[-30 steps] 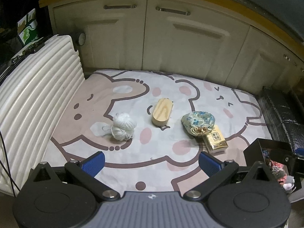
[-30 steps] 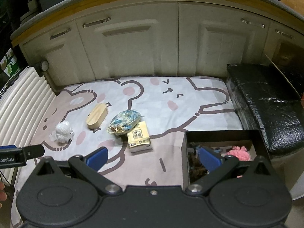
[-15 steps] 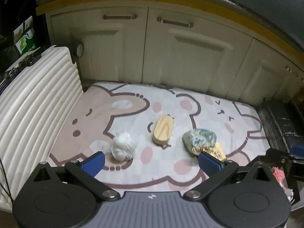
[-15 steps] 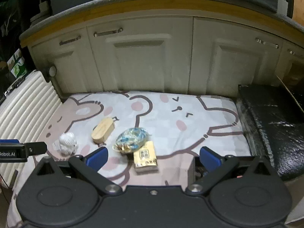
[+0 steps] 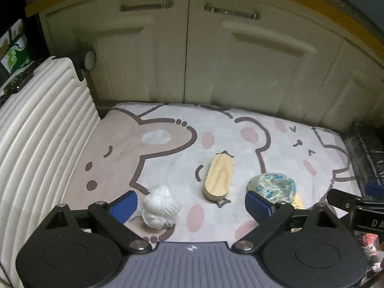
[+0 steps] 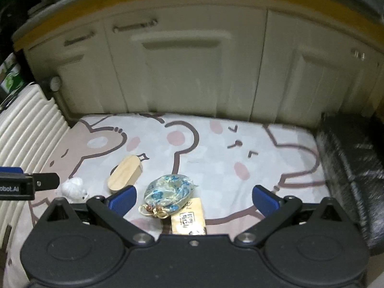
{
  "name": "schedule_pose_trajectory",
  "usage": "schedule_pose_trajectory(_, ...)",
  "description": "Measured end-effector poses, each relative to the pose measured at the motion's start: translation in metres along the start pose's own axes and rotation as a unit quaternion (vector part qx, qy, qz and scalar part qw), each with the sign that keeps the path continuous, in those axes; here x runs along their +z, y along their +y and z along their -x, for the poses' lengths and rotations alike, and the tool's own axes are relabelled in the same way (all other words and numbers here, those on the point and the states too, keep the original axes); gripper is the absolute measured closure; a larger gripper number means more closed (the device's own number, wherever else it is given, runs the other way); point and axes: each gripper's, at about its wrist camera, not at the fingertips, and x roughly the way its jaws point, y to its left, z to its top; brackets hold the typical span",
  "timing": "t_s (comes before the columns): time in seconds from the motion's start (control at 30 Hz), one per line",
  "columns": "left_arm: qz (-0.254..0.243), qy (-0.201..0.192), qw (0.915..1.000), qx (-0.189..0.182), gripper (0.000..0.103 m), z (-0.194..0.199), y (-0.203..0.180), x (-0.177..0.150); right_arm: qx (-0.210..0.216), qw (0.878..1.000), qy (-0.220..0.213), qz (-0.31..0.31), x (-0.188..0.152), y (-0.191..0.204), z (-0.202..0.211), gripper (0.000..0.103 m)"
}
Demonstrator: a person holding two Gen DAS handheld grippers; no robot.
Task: Organize objects
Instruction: 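Move the left tool toward the white yarn ball while the right tool approaches the yellow tissue pack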
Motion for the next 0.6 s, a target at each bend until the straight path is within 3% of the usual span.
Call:
schedule_pose_trajectory(0.27,0.001,0.032,0.9995,0.0,0.022,-0.046,0.026,-0.018,0.017,0.999,0.026,-0.01,-0.014,-0.009,-0.045,0.0)
schedule_pose_trajectory(0.47,0.019,0.032,0.9991,-0.019,0.022,-0.064,0.041,-0.023,0.034,0.998,0.054,0.01,-0.025,-0.004,-0.071,0.0)
schedule_pose_trajectory(0.6,0.006,0.033,0.9991,-0.028,0.022,-0.074,0.04,-0.026,0.048,0.995,0.077,0.038,-0.032,0.003,-0.084,0.0)
